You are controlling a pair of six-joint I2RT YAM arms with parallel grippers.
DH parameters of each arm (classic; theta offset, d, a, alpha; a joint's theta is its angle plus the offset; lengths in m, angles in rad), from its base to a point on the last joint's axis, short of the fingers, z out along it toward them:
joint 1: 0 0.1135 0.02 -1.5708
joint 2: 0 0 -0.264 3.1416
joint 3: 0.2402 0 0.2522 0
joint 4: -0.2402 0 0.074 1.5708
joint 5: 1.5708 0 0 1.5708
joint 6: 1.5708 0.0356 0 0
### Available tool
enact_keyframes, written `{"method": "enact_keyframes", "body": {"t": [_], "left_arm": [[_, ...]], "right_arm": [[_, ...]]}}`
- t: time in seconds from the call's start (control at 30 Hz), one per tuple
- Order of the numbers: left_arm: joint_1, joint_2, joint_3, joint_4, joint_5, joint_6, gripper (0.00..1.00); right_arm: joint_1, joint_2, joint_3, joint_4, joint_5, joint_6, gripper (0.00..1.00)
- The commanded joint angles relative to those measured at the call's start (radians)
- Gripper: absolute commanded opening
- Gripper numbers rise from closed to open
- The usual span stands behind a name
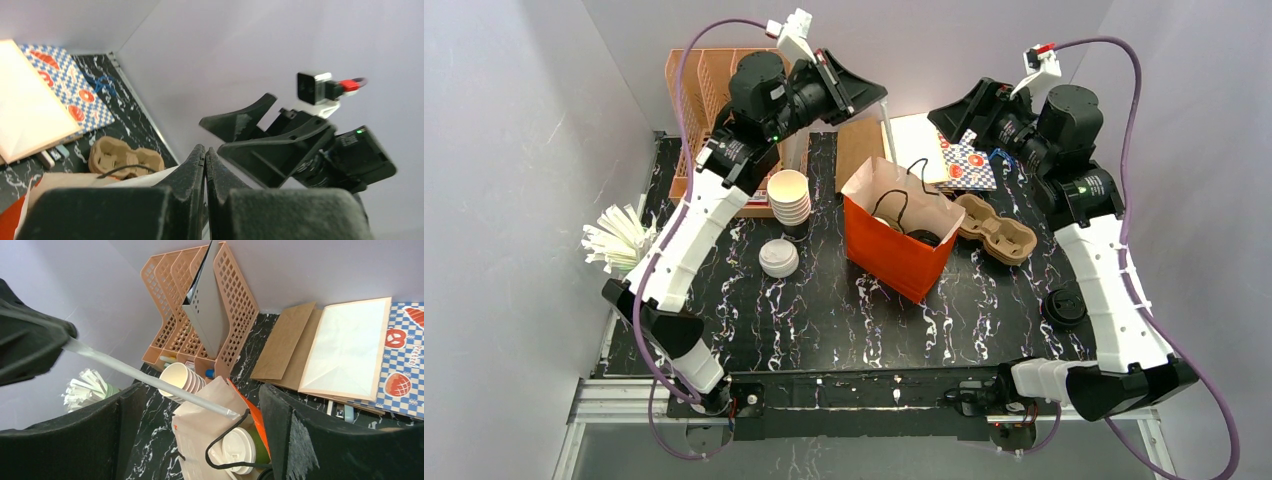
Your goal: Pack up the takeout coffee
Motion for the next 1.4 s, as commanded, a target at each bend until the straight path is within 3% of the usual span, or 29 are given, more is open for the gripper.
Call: {"method": "enact_keyframes", "body": {"t": [0.0,0.37,0.7,0.73,0.77,0.83,0.9,1.03,1.13,1.23,1.37], "left_arm": [[-0.014,-0.069,-0.057,0.007,0.056,-0.004,0.00],[-0.032,-0.132,-0.184,0.006,0.051,-0.040,0.00],[-0.154,-0.181,-0.277,-0.007,-0.059,-0.036,0.00],[-0.154,-0.206,-0.301,-0.037,-0.123,-0.017,0.05],[-0.155,-0.219,-0.315,-0.110,-0.221,0.002,0.29],[-0.154,-0.231,-0.319,-0.238,-0.349,0.067,0.57],[-0.154,-0.227,-0.304,-0.321,-0.436,0.131,0.94],[-0.154,-0.190,-0.177,-0.495,-0.625,0.241,0.98],[-0.146,-0.191,-0.130,-0.600,-0.812,0.297,0.98],[-0.098,-0.244,-0.192,-0.631,-0.905,0.299,0.97],[-0.008,-0.317,-0.342,-0.676,-0.867,0.215,0.98]], "right_arm": [[0.002,-0.053,-0.017,0.040,0.073,-0.027,0.92],[0.001,-0.075,-0.034,0.030,0.097,-0.027,0.93],[0.002,-0.107,-0.042,0.016,0.103,-0.035,0.93],[0.001,-0.116,-0.049,0.010,0.100,-0.035,0.93],[0.001,-0.126,-0.060,0.004,0.096,-0.035,0.93],[0.002,-0.151,-0.091,-0.006,0.096,-0.029,0.93],[0.003,-0.176,-0.115,-0.025,0.107,-0.016,0.93],[0.003,-0.197,-0.122,-0.114,0.163,0.003,0.94],[0.001,-0.213,-0.130,-0.135,0.232,-0.075,0.96],[0.002,-0.231,-0.136,-0.176,0.365,-0.131,0.98],[0.002,-0.235,-0.154,-0.303,0.503,-0.123,0.98]]}}
